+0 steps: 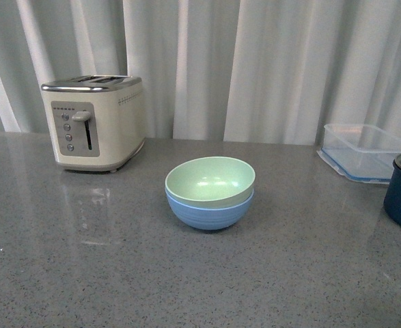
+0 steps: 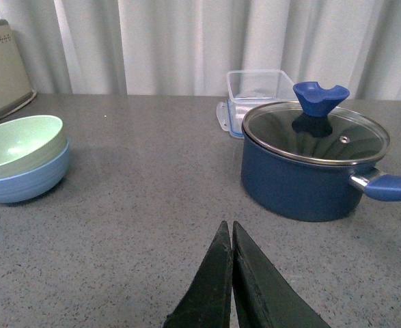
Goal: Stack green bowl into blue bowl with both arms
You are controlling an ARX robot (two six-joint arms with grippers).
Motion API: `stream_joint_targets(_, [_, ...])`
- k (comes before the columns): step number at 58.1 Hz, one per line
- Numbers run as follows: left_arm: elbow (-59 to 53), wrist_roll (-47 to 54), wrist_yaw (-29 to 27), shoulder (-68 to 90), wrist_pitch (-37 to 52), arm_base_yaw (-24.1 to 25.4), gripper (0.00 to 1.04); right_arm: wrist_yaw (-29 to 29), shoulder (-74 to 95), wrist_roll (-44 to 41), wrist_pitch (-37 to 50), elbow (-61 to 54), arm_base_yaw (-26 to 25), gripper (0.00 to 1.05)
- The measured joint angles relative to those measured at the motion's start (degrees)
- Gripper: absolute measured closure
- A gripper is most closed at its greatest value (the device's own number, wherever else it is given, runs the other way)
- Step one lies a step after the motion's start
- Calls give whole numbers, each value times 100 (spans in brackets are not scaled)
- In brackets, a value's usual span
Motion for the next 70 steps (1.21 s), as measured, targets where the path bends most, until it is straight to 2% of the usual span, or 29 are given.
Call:
stream_joint_targets(4, [0,-2,-2,0,0,0,7,0,-122,0,192,-240,0,104])
stream_joint_targets(36, [0,-2,0,0,0,0,7,-4,-1928,0,-1508,-328,0,104])
stream_joint_targets(70, [0,-2,0,0,0,0,7,-7,-3099,0,-2664,-330,0,104])
